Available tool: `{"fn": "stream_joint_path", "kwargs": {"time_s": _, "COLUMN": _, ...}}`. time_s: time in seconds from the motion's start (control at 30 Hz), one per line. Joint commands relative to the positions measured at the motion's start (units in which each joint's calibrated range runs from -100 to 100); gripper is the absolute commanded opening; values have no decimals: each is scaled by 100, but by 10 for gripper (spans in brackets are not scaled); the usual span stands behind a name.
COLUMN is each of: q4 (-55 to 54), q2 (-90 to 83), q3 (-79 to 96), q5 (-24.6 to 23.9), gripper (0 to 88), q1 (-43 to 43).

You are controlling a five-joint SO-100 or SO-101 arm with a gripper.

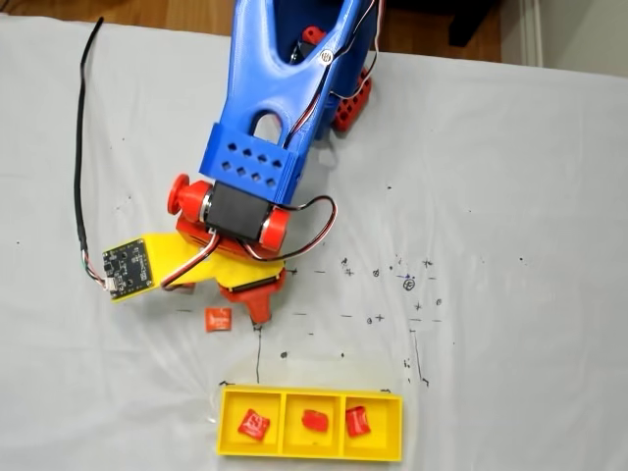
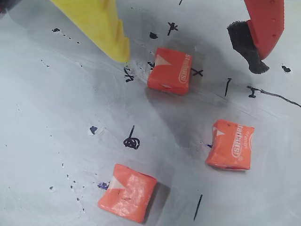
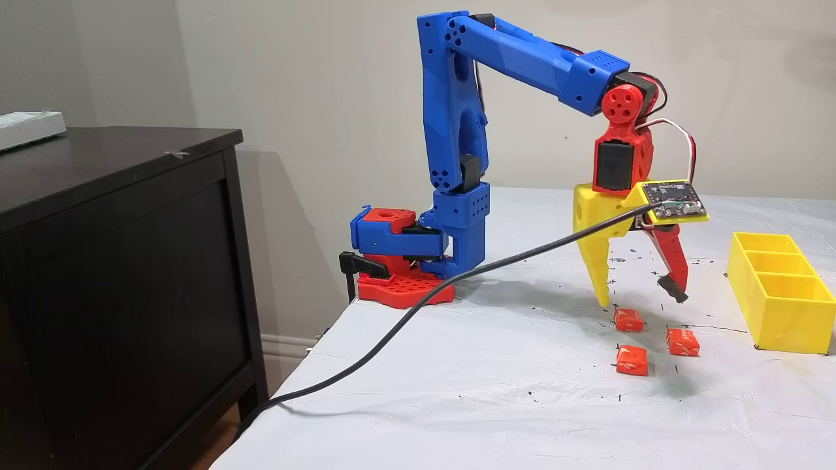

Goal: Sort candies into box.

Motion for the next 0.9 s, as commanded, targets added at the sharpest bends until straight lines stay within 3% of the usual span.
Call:
{"fn": "stream_joint_path", "kwargs": {"time_s": 0.0, "q4": -79, "q2": 57, "q3": -57, "q5": -5, "gripper": 319, "q1": -89}}
{"fn": "stream_joint_path", "kwargs": {"time_s": 0.6, "q4": -684, "q2": 626, "q3": 161, "q5": -98, "gripper": 305, "q1": -315}}
{"fn": "stream_joint_path", "kwargs": {"time_s": 0.87, "q4": -807, "q2": 761, "q3": 189, "q5": -39, "gripper": 205, "q1": -324}}
